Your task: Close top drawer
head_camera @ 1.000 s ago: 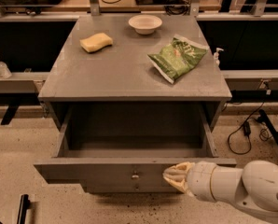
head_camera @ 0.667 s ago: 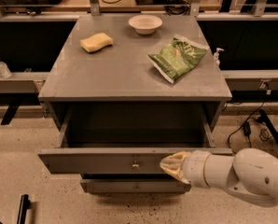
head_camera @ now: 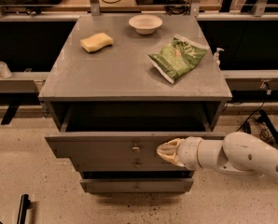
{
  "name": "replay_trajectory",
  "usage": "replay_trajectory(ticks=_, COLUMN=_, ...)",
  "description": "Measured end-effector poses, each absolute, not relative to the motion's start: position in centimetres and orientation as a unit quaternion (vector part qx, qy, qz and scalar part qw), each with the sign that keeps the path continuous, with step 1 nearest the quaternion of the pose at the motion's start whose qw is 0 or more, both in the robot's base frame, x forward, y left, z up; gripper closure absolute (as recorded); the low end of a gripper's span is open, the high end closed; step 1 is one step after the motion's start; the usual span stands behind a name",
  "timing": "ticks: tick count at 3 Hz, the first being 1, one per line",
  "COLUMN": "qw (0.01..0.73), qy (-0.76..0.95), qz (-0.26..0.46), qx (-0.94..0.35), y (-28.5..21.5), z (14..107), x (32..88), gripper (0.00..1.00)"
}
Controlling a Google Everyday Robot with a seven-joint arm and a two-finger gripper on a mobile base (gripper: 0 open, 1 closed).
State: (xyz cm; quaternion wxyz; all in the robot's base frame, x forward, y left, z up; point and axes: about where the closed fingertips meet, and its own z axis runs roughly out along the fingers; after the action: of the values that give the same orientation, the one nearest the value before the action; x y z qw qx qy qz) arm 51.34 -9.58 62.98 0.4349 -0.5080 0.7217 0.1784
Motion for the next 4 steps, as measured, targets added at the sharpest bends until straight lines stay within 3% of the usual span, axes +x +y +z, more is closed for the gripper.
replay_trajectory(ticks=4, qw=0.456, qy=0.698, qz=0.145, qx=-0.532, y=-10.4, z=62.5, x=55.7, gripper=1.00)
